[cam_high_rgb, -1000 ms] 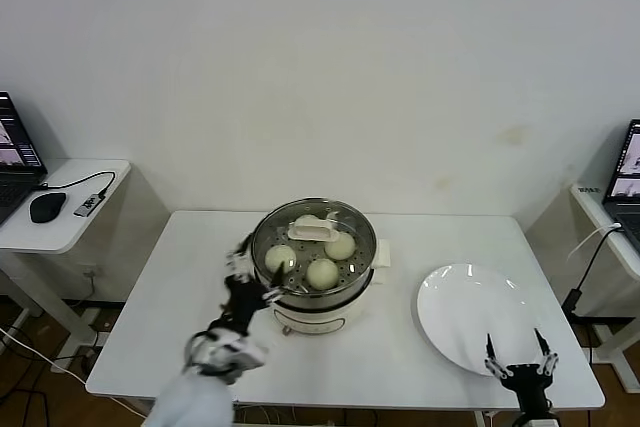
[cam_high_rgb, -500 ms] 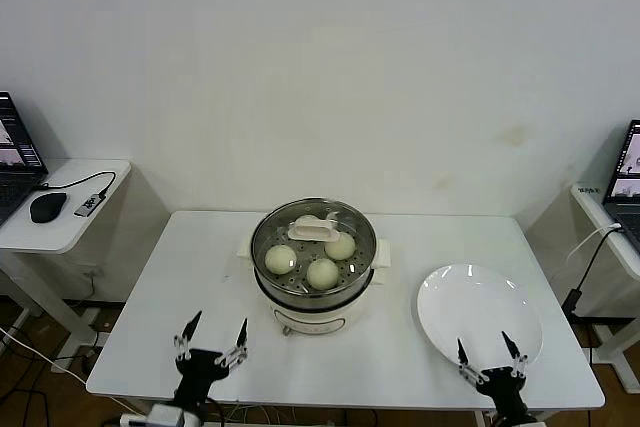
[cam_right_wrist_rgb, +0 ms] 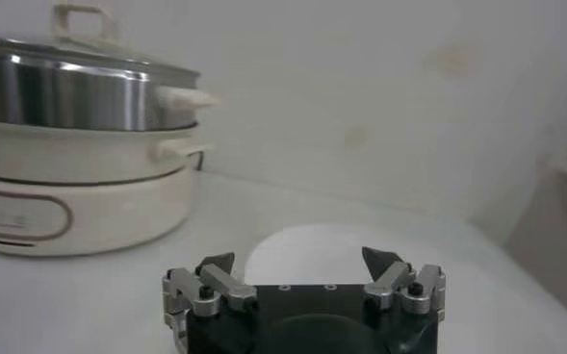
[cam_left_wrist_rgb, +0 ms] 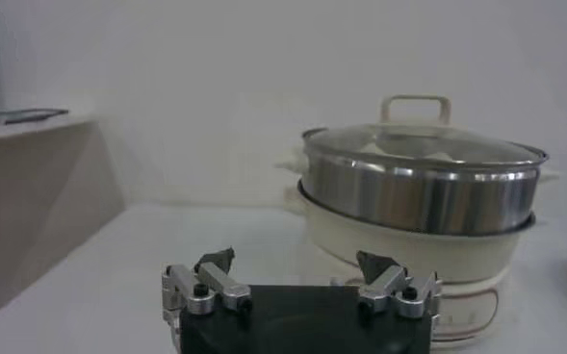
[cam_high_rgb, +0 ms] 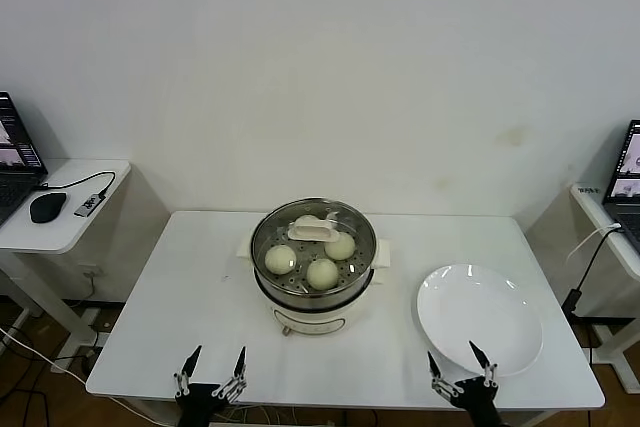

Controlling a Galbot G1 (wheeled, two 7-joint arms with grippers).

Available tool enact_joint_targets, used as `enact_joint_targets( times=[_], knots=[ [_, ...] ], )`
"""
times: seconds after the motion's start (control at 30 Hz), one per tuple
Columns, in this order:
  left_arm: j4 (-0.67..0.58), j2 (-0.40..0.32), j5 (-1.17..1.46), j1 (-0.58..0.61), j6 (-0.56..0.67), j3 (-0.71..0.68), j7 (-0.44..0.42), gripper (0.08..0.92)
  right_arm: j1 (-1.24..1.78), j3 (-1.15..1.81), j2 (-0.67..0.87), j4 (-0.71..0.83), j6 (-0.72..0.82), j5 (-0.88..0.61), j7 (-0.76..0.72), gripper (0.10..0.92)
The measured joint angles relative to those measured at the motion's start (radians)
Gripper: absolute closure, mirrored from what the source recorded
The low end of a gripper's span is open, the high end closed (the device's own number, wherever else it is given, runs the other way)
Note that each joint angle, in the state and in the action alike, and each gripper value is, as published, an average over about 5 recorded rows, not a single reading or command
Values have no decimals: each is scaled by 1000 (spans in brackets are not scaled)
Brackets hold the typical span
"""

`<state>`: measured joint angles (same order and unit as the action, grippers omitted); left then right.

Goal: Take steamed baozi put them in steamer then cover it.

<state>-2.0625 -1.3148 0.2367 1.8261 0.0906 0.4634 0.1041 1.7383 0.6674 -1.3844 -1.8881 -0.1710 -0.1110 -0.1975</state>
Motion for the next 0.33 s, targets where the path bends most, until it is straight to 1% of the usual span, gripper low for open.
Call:
enact_joint_targets(
  times=[0.33],
  knots=[
    [28, -9, 11, 5, 24, 21, -7, 177, 15, -21, 1, -25, 7, -10, 8, 203]
  ],
)
